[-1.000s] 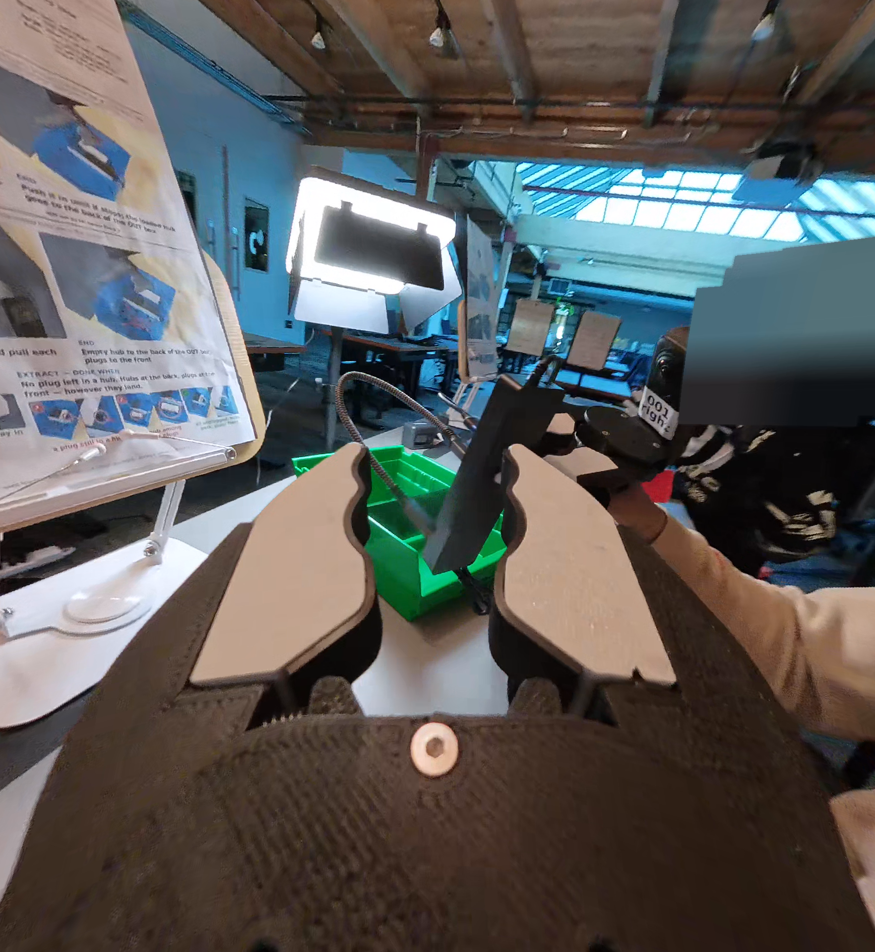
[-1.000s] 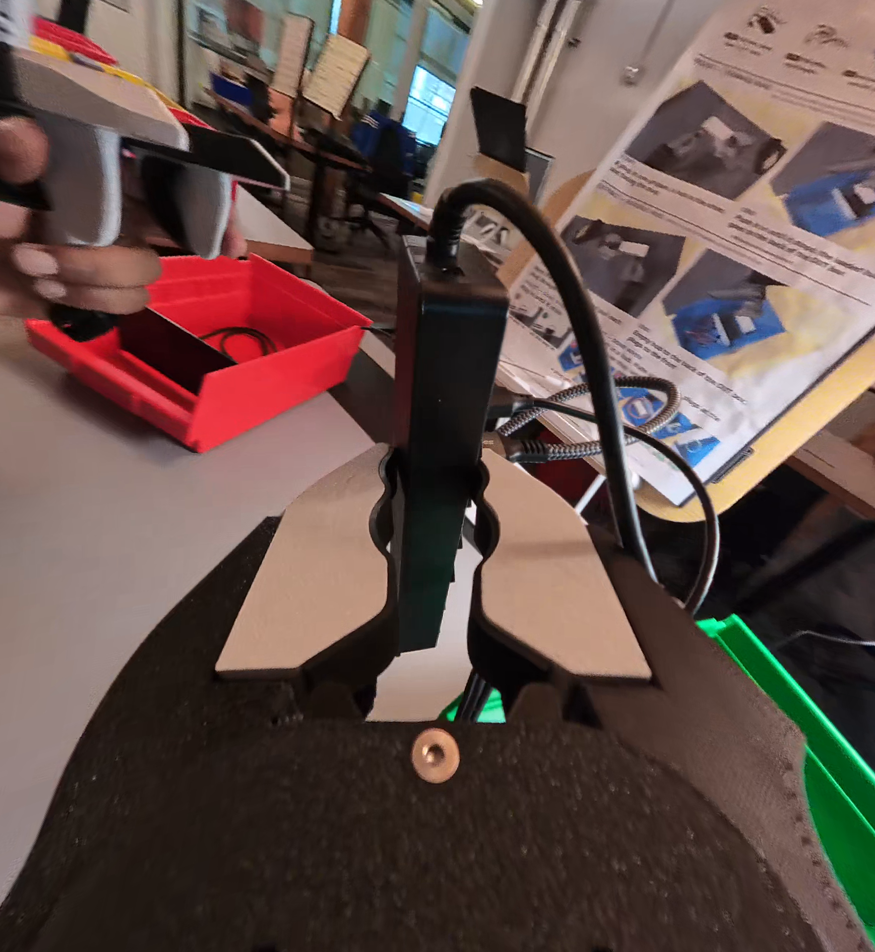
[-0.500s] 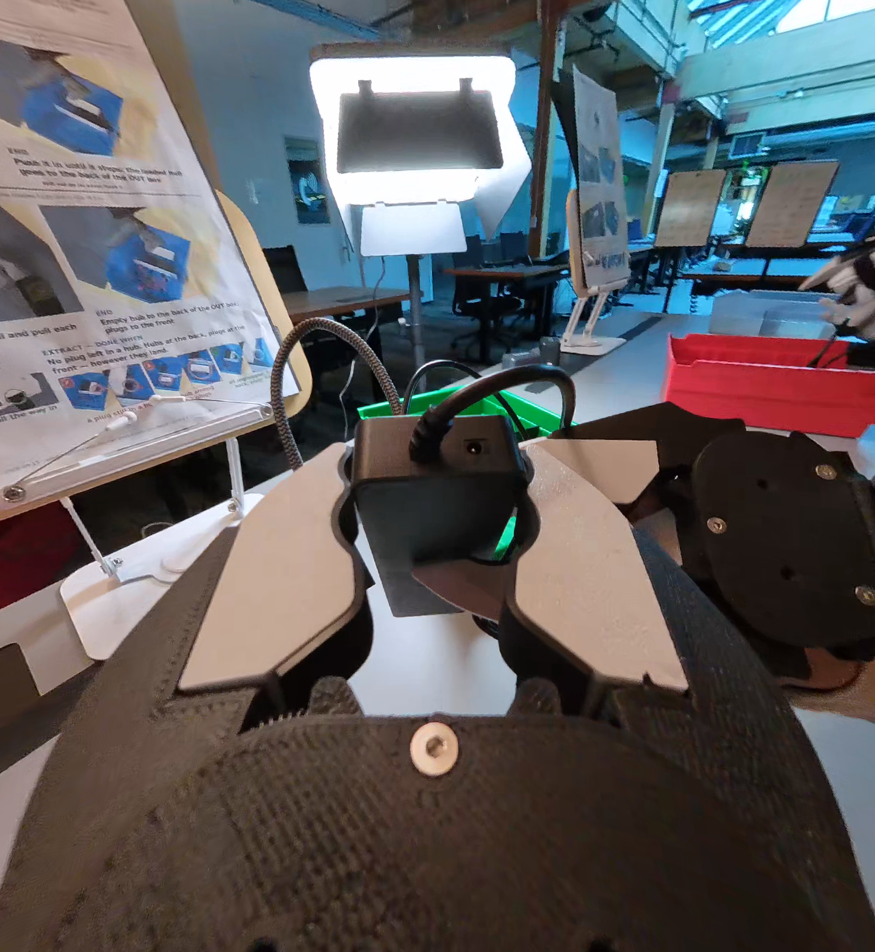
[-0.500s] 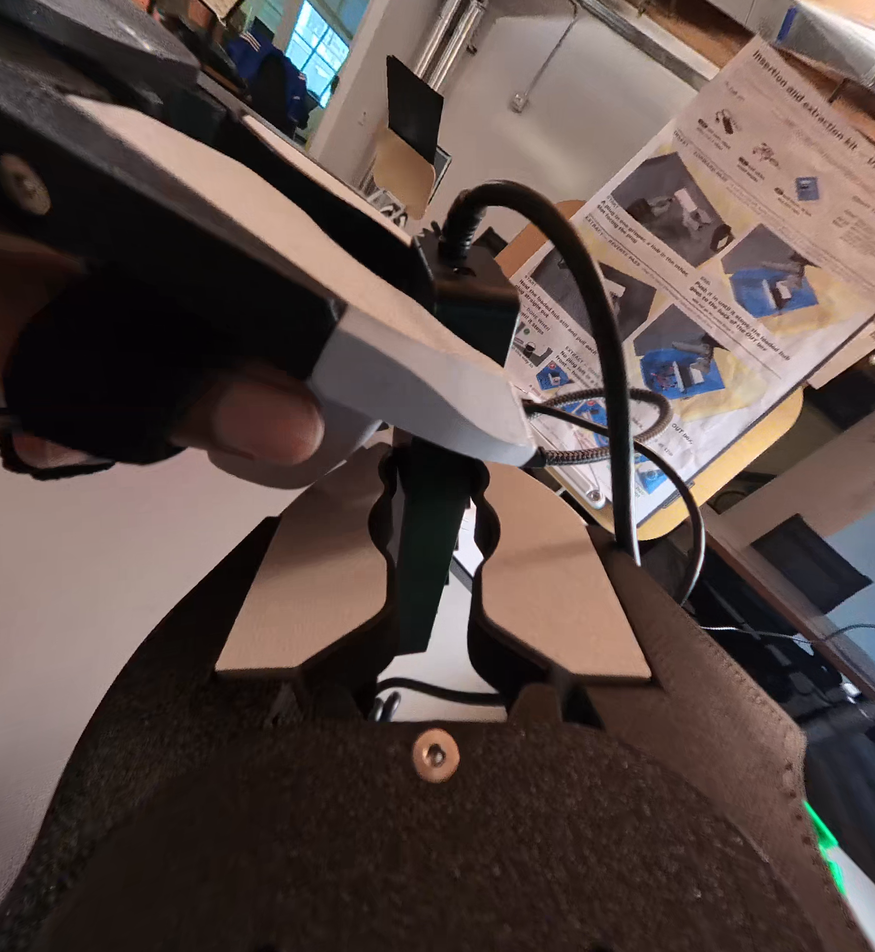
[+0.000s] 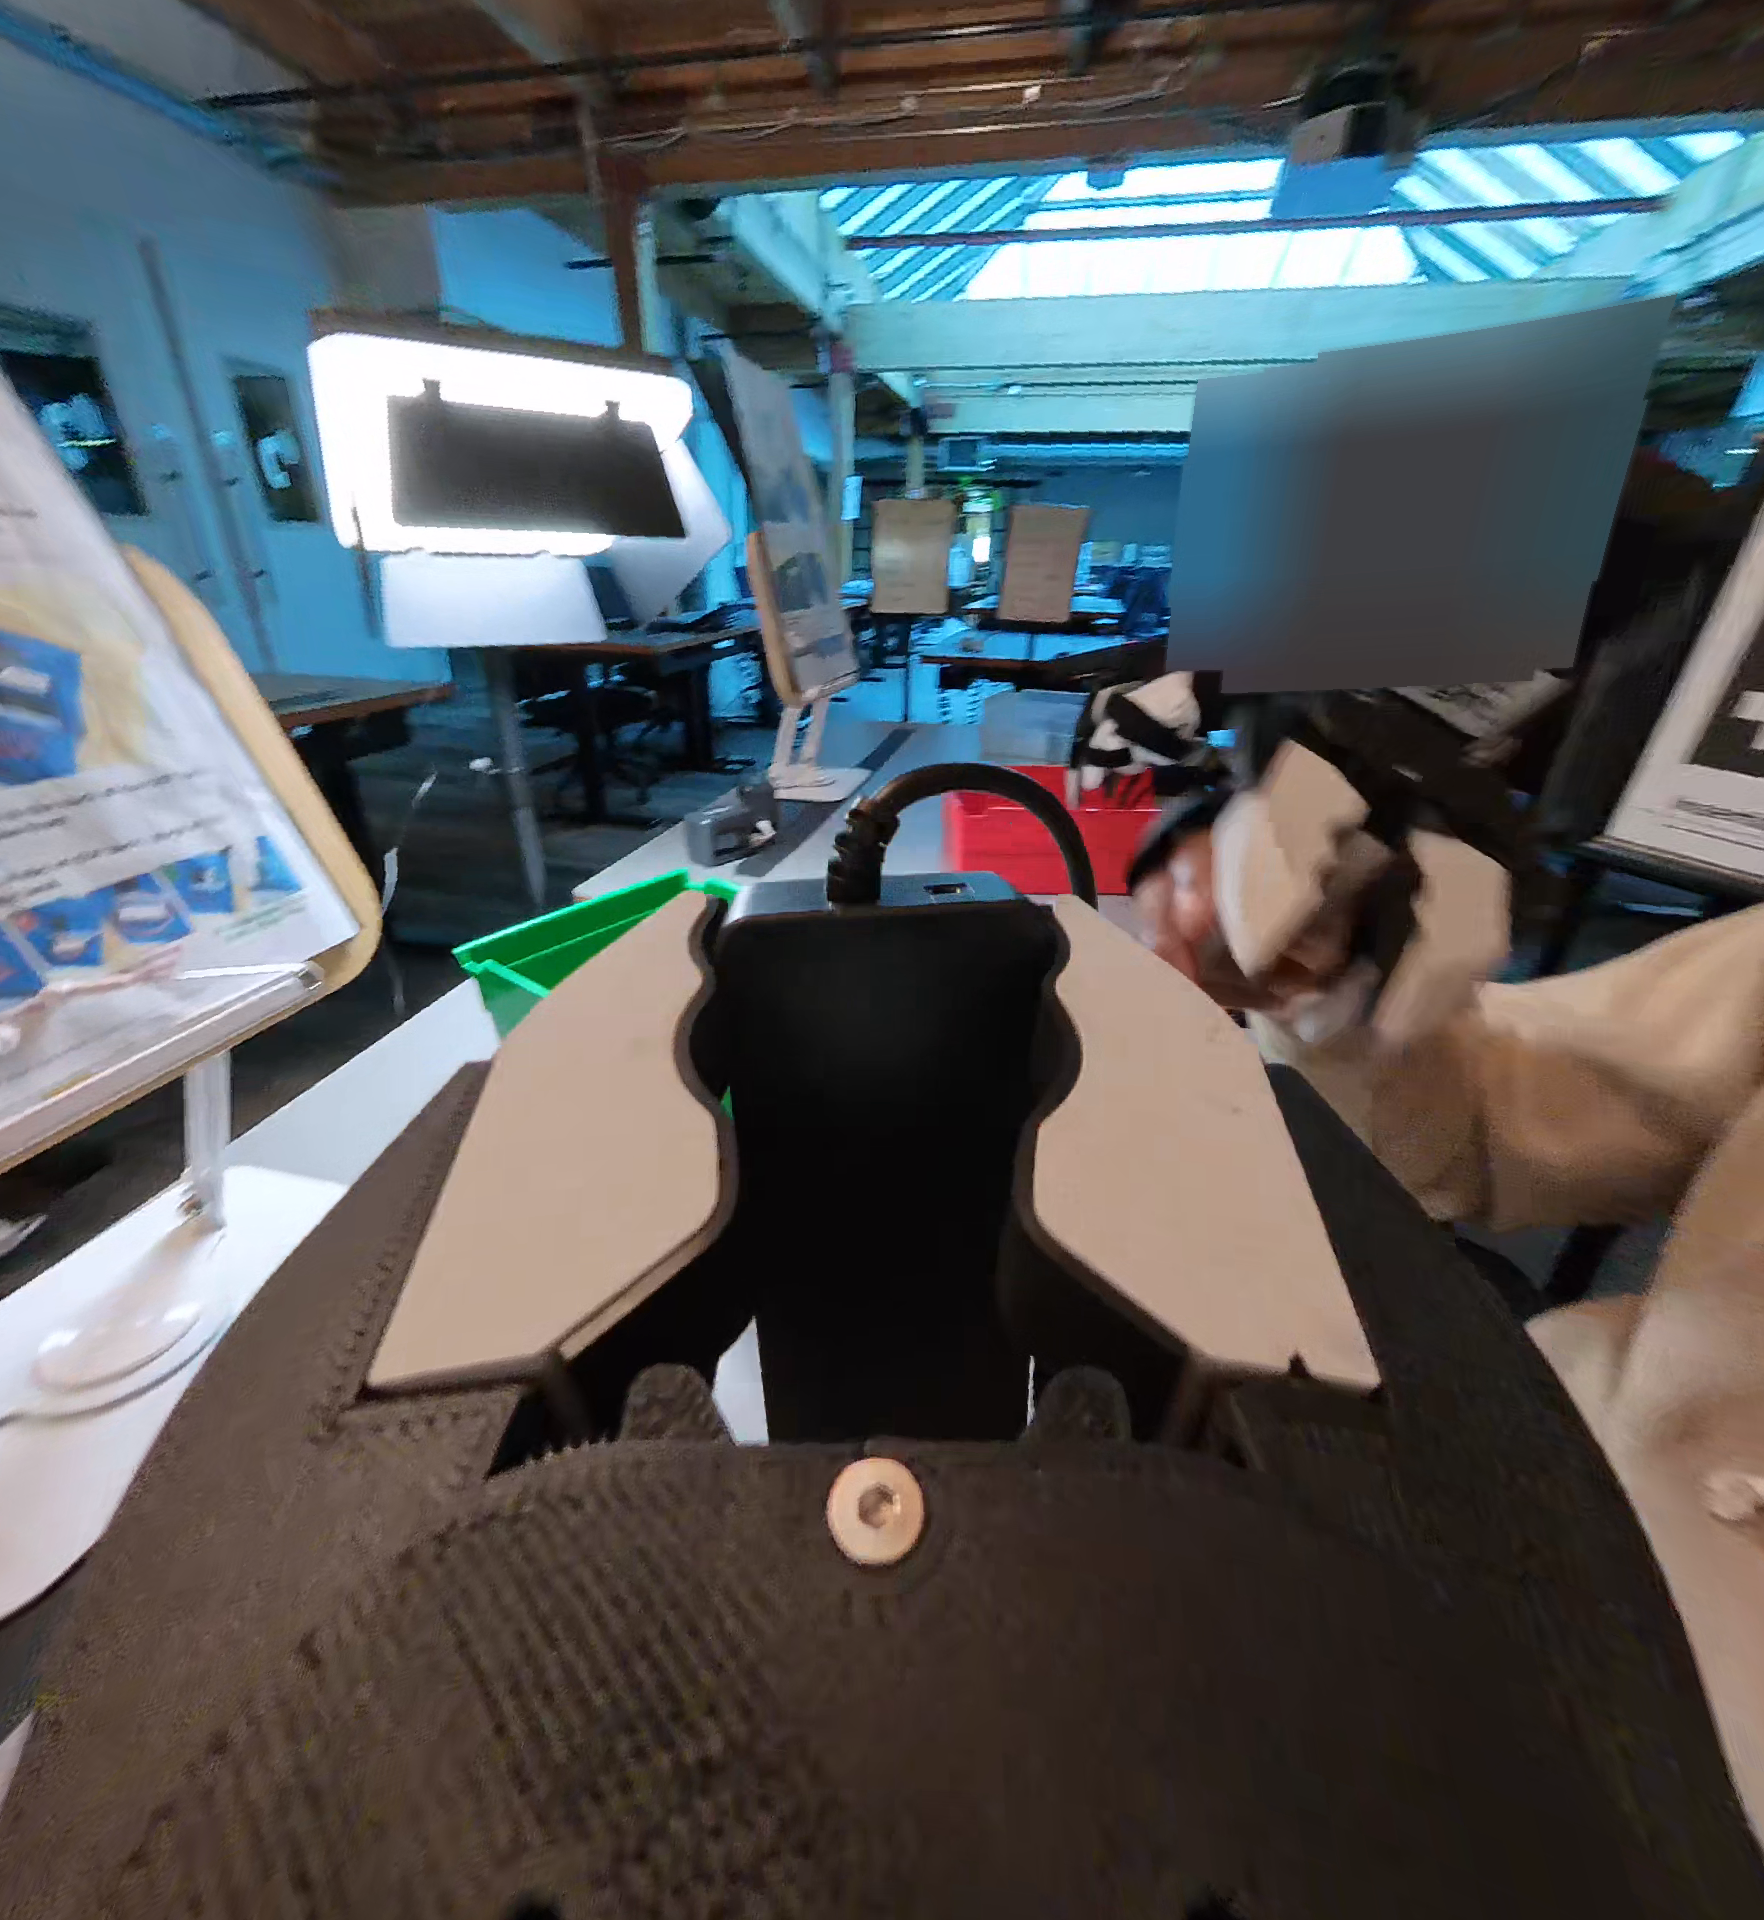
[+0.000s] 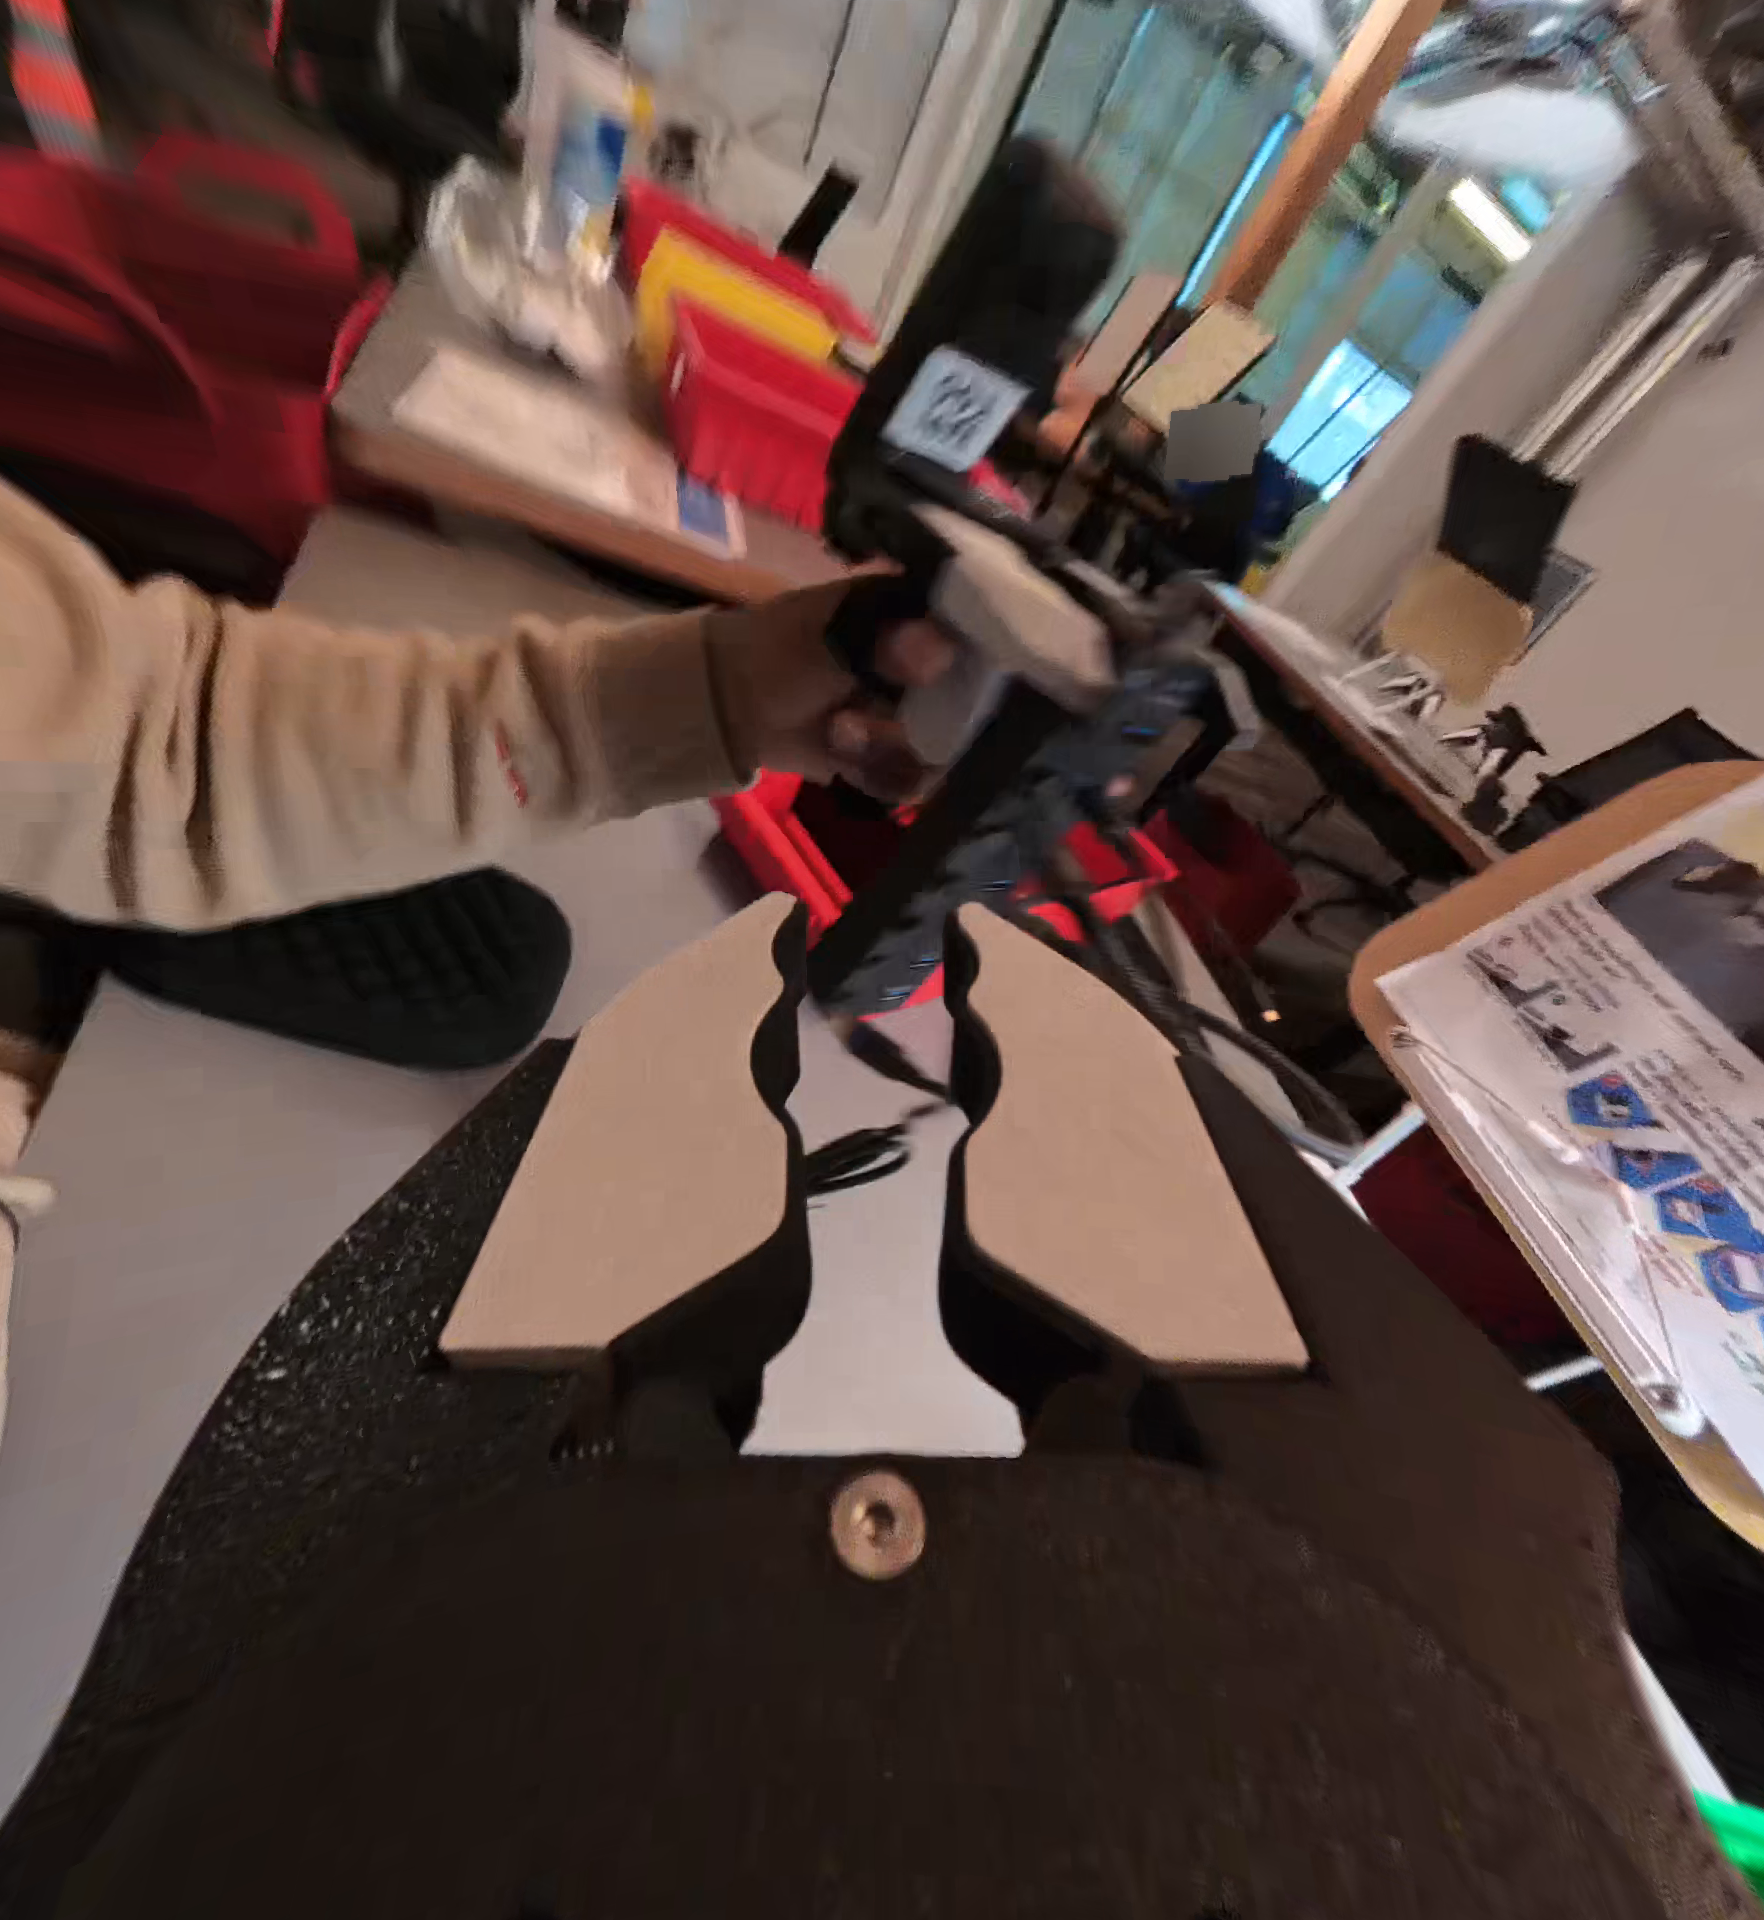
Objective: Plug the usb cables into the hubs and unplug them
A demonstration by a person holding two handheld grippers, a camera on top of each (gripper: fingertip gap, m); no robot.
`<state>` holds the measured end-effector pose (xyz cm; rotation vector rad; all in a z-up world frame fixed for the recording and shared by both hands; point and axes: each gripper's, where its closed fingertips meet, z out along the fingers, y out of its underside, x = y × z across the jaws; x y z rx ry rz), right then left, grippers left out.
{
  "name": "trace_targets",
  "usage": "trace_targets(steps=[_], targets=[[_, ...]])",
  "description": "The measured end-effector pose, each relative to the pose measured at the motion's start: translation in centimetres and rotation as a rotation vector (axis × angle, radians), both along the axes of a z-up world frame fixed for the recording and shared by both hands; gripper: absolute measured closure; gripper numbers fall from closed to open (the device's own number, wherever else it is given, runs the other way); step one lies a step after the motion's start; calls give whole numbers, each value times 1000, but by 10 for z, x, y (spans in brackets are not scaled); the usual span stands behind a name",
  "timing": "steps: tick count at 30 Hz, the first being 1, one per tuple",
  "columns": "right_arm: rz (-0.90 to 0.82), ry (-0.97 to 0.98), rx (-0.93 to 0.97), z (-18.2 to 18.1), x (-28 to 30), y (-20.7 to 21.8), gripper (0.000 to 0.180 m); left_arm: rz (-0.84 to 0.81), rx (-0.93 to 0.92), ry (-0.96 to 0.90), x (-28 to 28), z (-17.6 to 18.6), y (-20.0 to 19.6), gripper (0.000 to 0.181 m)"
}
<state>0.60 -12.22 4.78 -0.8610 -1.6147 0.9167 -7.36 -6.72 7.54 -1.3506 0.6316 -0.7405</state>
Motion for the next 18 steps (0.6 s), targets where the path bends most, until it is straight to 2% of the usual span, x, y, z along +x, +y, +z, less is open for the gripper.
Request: trace_targets(steps=[2, 5, 11, 15, 18], targets=[[-36, 61, -61, 19, 16, 24, 153, -75, 7, 11, 9, 3, -12, 124], [-89, 70, -113, 24, 29, 57, 145, -171, 7, 44, 31, -1, -21, 124], [-16, -96, -182, -19, 4, 54, 130, -253, -28, 138, 81, -25, -20, 124], [30, -208, -186, -49, -13, 39, 138, -305, -29, 159, 100, -32, -24, 124], [65, -195, -204, -49, -16, 34, 156, -320, -23, 173, 105, -35, -27, 124]])
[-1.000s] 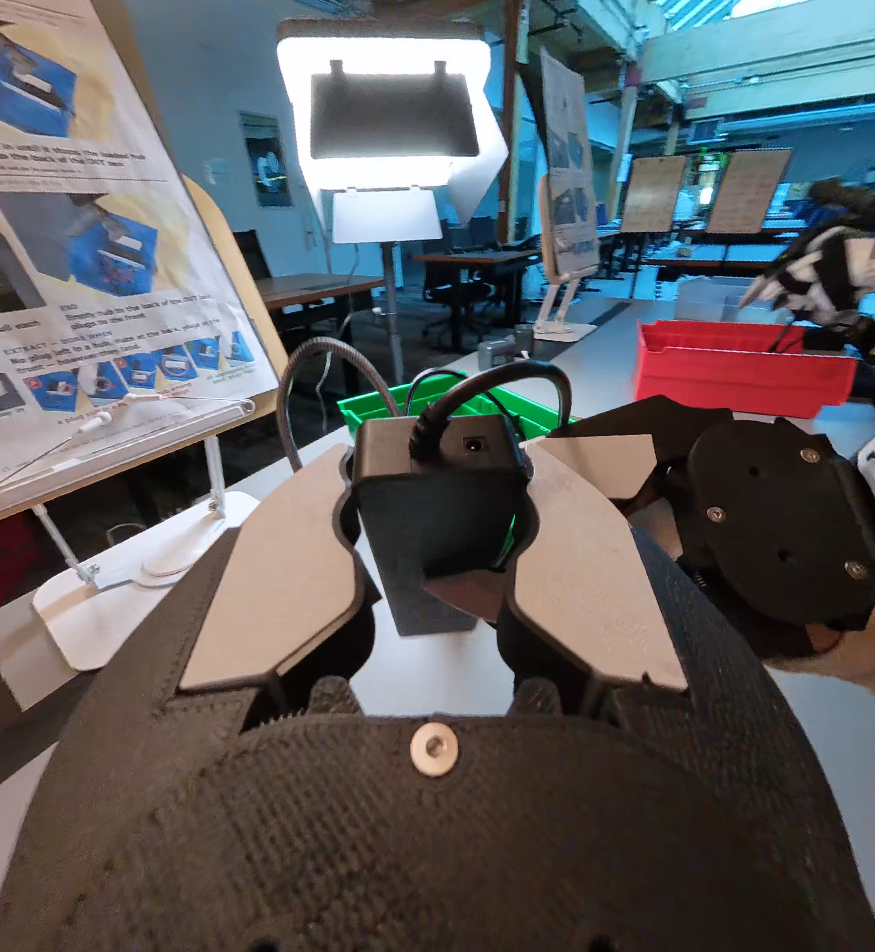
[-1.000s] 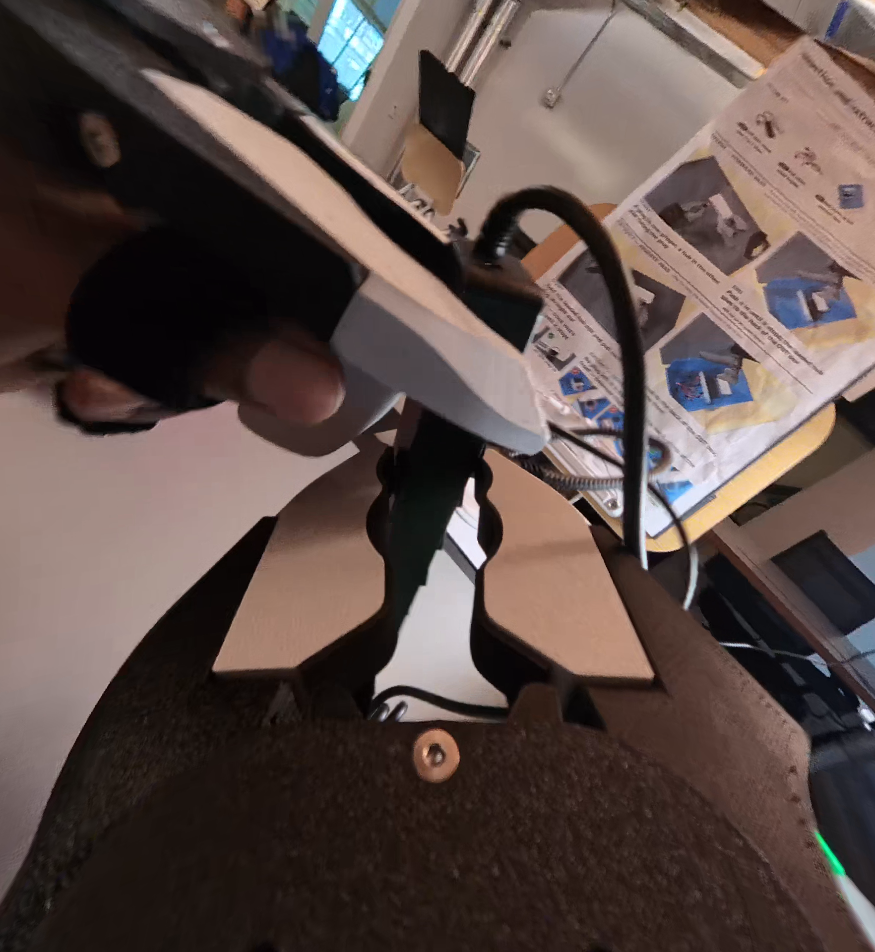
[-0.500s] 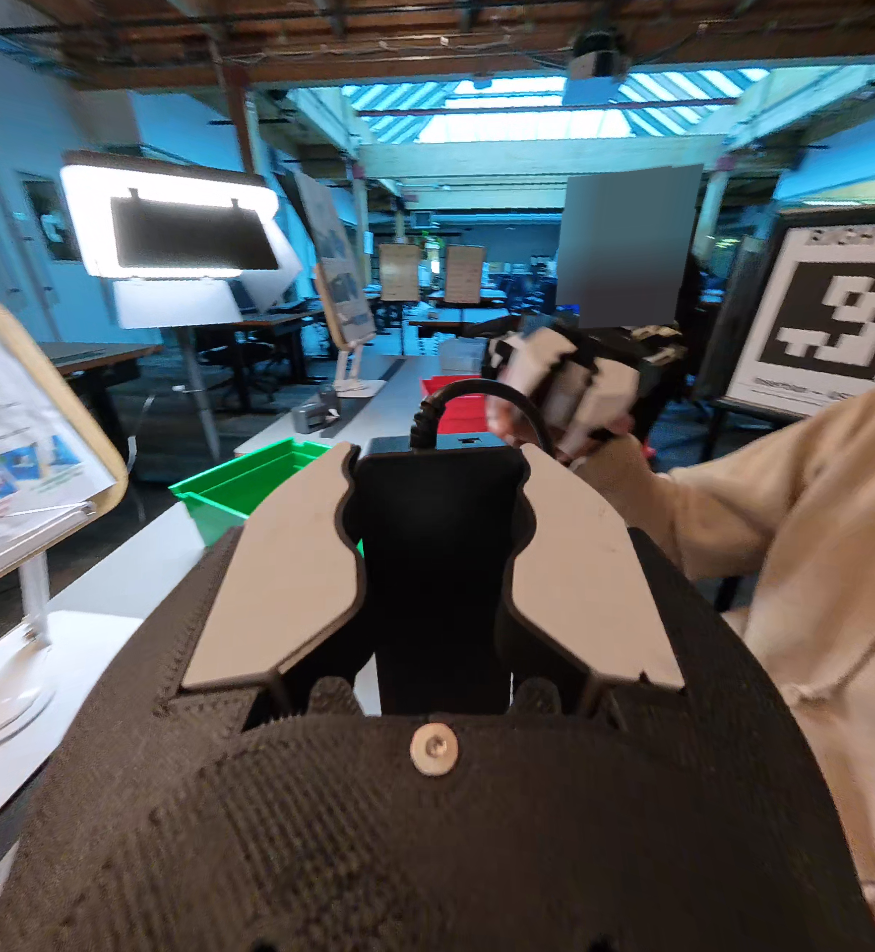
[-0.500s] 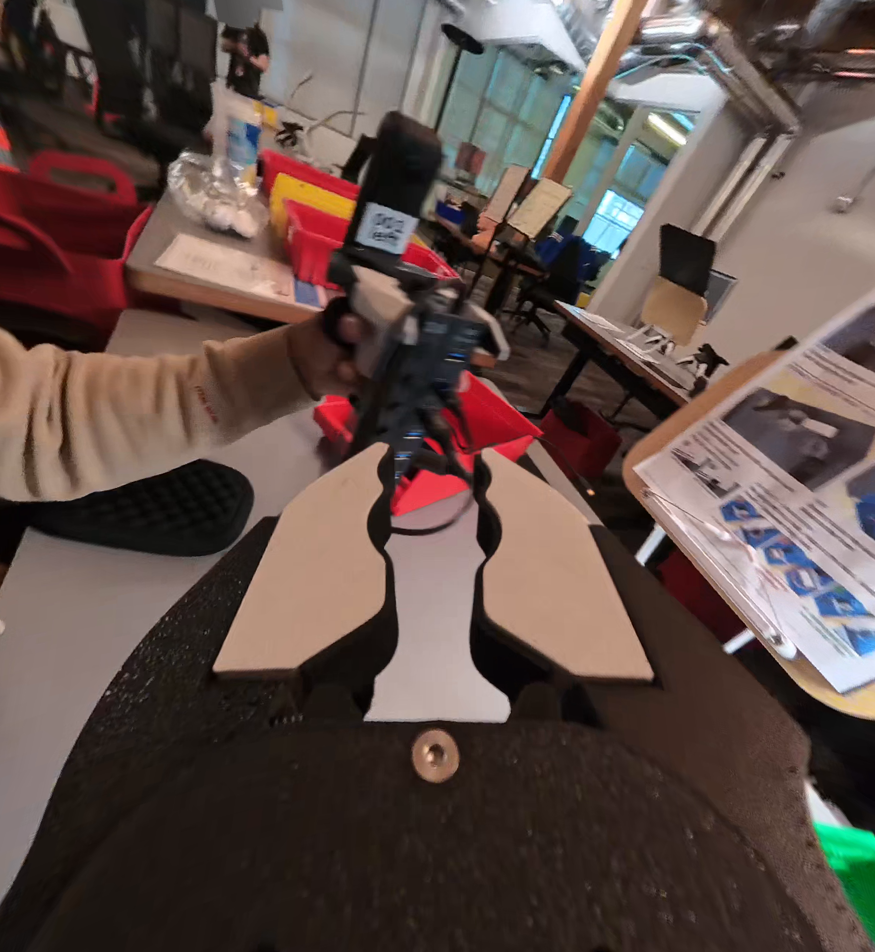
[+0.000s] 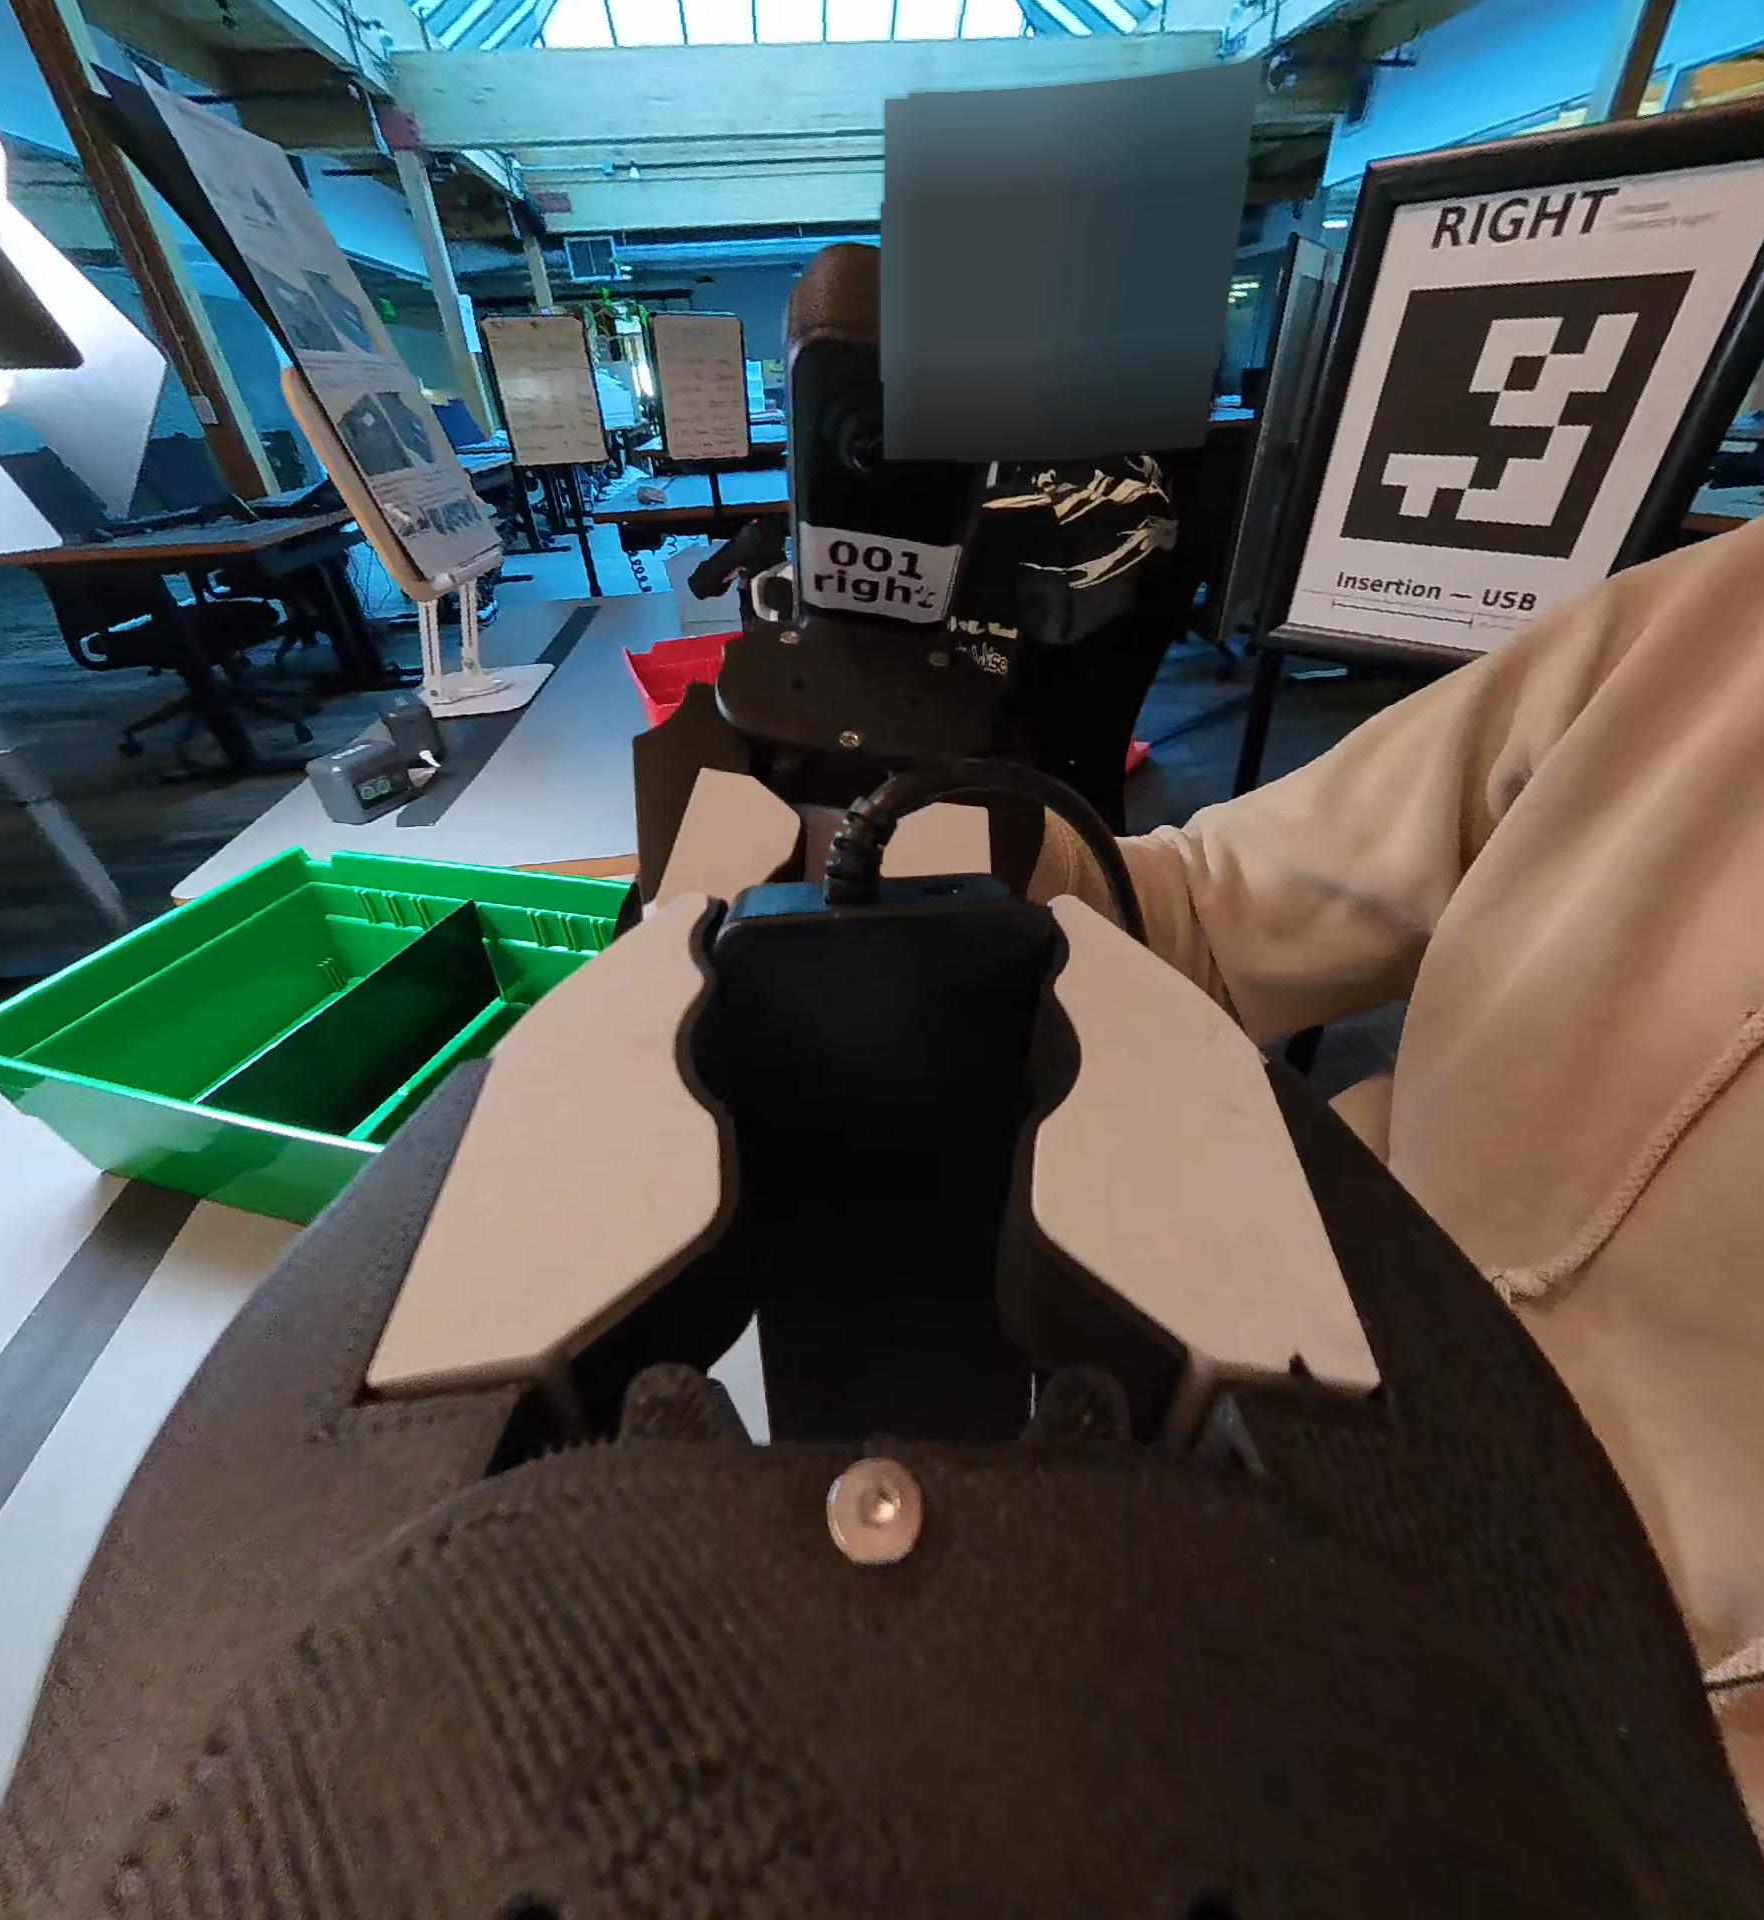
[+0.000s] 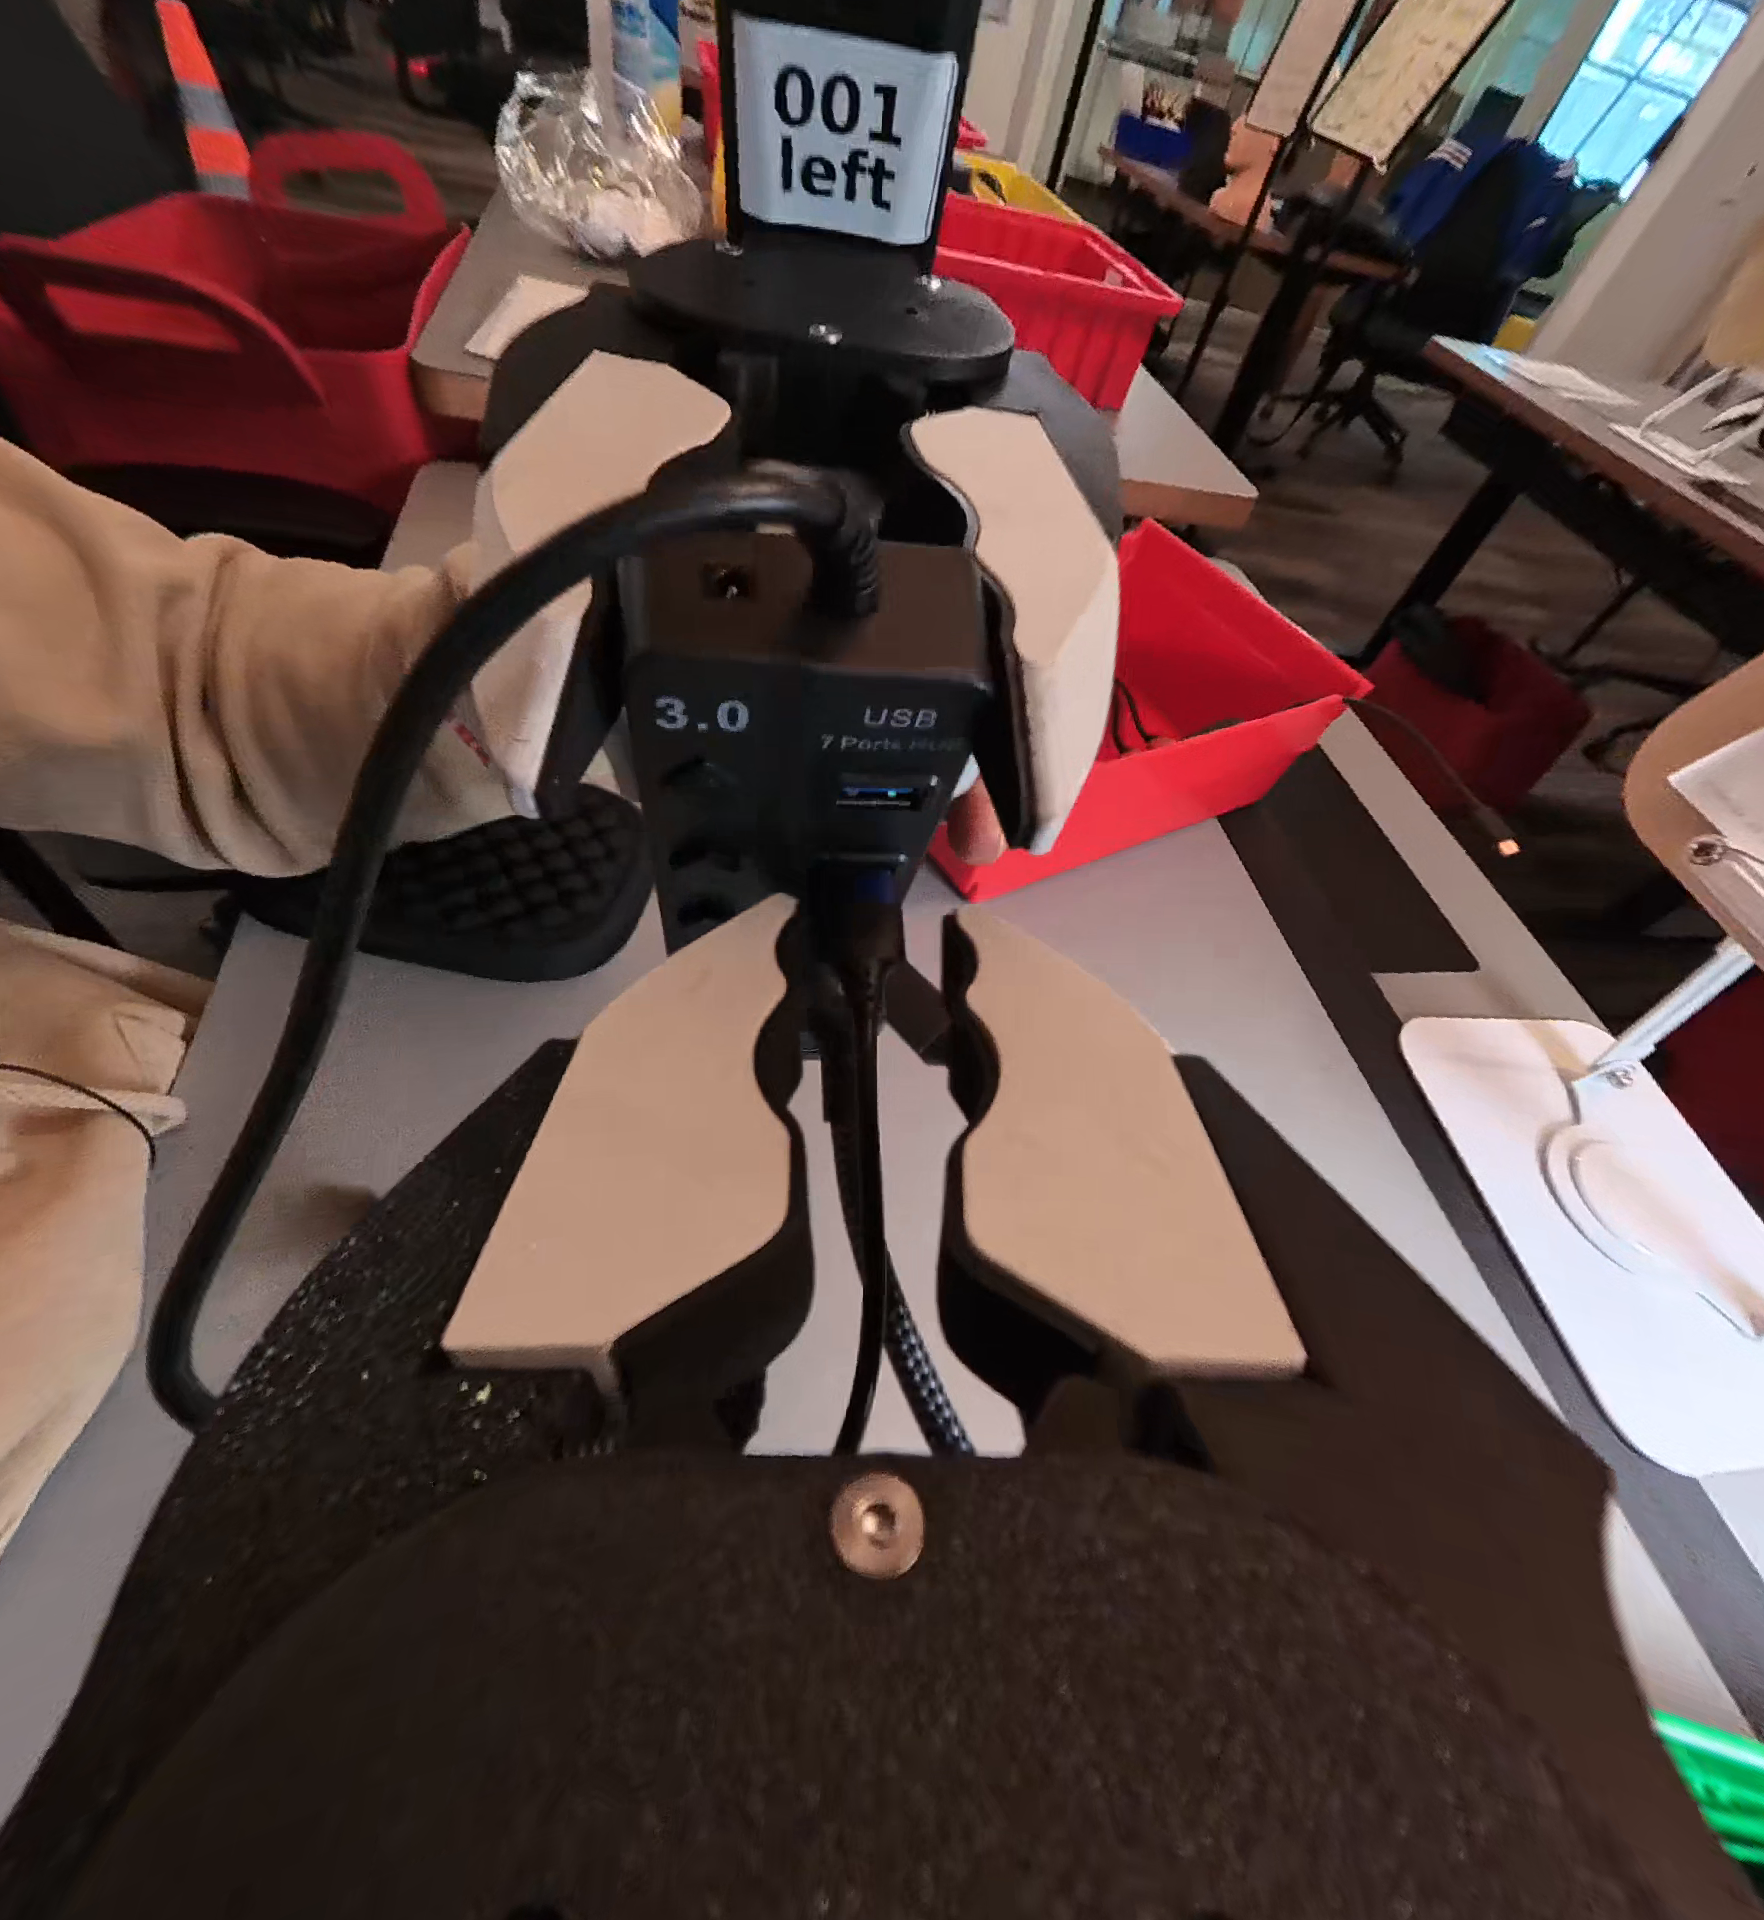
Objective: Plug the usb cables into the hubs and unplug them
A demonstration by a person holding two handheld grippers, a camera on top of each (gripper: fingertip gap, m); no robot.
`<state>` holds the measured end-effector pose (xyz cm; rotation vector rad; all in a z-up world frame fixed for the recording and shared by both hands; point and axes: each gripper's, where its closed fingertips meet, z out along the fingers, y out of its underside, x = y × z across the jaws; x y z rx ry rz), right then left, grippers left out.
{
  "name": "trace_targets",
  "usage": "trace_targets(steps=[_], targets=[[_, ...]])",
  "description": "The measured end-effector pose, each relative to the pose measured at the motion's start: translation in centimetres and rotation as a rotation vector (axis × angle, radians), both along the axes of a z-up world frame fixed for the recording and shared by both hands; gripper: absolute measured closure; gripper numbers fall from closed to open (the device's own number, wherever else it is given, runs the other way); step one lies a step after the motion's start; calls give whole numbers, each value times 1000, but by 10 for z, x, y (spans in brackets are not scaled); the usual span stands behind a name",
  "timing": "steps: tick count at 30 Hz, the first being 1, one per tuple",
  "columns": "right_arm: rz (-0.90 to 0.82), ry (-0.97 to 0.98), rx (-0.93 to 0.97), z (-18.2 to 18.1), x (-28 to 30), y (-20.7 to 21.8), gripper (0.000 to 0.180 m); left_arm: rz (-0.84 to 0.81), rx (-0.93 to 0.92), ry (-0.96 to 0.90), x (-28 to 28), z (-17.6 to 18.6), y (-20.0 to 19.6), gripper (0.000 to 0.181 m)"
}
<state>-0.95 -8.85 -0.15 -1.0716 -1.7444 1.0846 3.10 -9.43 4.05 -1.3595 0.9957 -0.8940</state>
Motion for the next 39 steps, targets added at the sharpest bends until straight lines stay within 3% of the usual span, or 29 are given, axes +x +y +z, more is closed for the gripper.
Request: trace_targets(steps=[6, 13, 16, 26, 39], targets=[[12, 10, 0, 3, 2, 0, 164, 6, -12, -16, -2, 0, 2, 125], [-21, 43, -2, 10, 6, 11, 165, 109, -7, 179, -13, -28, 14, 113], [-34, 62, 28, 13, 6, 12, 164, 105, 8, 227, -9, -35, 15, 124], [-6, 153, 38, 35, 12, 3, 164, 135, 97, 169, -4, -3, 6, 126], [50, 216, -1, 42, 17, 11, 164, 187, 119, 93, 1, 8, 14, 126]])
